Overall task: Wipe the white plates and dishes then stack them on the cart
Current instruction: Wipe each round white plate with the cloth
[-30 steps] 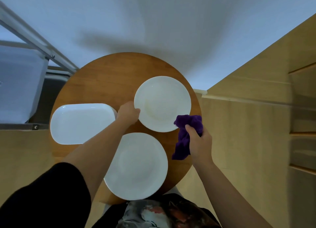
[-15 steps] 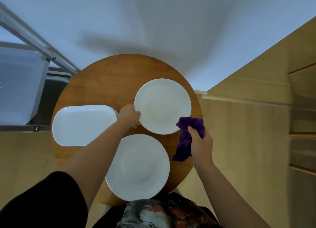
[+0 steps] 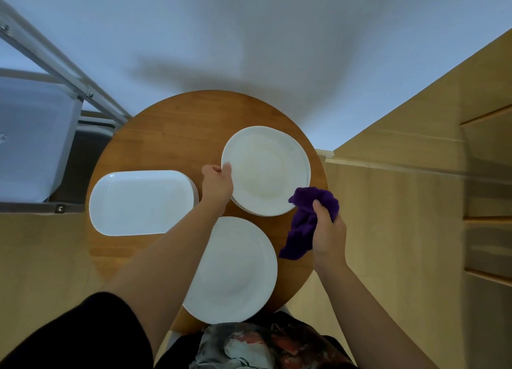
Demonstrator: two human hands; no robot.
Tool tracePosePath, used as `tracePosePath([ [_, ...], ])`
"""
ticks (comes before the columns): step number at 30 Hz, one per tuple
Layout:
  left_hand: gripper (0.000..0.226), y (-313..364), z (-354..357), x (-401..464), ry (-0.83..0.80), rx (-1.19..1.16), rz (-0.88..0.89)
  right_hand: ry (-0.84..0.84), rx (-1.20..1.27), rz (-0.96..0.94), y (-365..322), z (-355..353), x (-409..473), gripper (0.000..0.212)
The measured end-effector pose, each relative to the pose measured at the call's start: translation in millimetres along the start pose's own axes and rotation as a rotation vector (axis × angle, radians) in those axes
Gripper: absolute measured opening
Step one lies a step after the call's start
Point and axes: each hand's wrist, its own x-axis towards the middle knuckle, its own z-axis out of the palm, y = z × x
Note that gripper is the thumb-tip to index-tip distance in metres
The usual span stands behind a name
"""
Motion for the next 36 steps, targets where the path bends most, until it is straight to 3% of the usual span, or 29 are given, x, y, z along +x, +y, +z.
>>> tracePosePath([
  [4, 0.043, 2, 10, -13, -0.088, -0.235, -0.117, -0.012, 0.042, -0.073, -4, 1, -11, 0.020],
  [8, 0.043, 2, 4, -26, -0.086, -0.313, -0.126, 0.022, 0.103, -0.155, -18, 5, -22, 0.015],
  [11, 0.046, 4, -11, -37, -0.093, -0.325, -0.102, 0.066, 0.041, -0.328, -28, 9, -32, 0.010],
  [15, 0.049, 10, -38, -69, -0.110, -0.404, -0.026, 0.099, -0.253, -0.512, -23, 20, -51, 0.054],
  [18, 0.047, 17, -59, -101, -0.167, -0.444, -0.003, -0.021, -0.493, -0.481, -16, 37, -65, 0.086],
  [22, 0.036, 22, -86, -141, -0.192, -0.438, 0.052, 0.054, -0.745, -0.427, -15, 58, -77, 0.091],
  [27, 0.038, 18, -109, -178, -0.163, -0.340, 0.117, 0.138, -0.566, -0.635, -45, 87, -110, 0.086],
  [31, 0.024, 19, -137, -193, -0.131, -0.382, 0.230, -0.047, -0.519, -0.884, -64, 108, -155, 0.078],
  [36, 0.027, 34, -180, -195, -0.138, -0.599, 0.305, -0.522, -0.415, -0.913, -59, 112, -203, 0.062],
])
